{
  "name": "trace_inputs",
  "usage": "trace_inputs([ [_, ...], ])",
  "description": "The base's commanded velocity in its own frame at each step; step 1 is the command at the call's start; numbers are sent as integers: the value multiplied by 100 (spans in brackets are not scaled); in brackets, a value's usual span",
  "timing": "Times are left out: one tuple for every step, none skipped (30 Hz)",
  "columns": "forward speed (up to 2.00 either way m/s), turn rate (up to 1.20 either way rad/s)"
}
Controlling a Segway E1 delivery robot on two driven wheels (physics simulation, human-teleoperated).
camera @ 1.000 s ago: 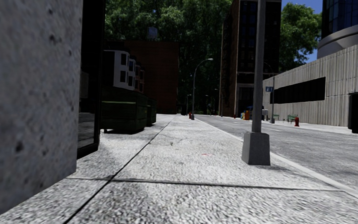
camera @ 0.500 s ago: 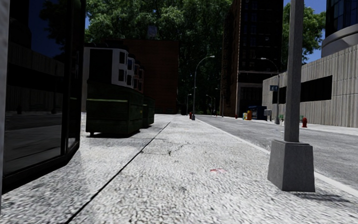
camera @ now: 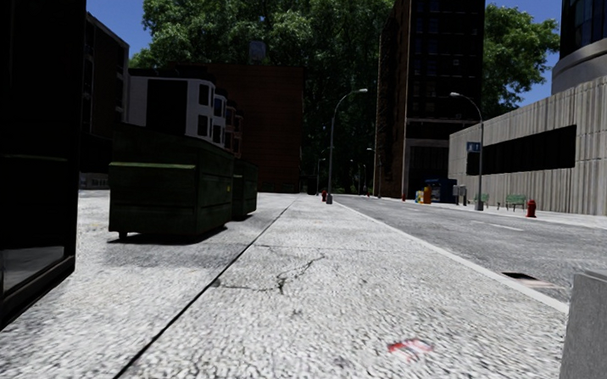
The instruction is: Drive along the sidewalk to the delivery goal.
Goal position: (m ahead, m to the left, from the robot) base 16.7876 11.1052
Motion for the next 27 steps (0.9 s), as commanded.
trace_inputs([
  [200, 0],
  [200, 0],
  [200, 0],
  [200, 0],
  [200, 0],
  [200, 0],
  [200, 0],
  [200, 0],
  [200, 0],
  [200, 0],
  [200, 0],
  [200, 0],
  [200, 0],
  [200, 0],
  [200, 0],
  [200, 0],
  [200, 0],
  [200, 0],
  [200, 0],
  [200, 0],
  [200, 0],
  [200, 0],
  [200, 0],
  [200, 0],
  [200, 0],
  [200, 0],
  [200, 0],
])
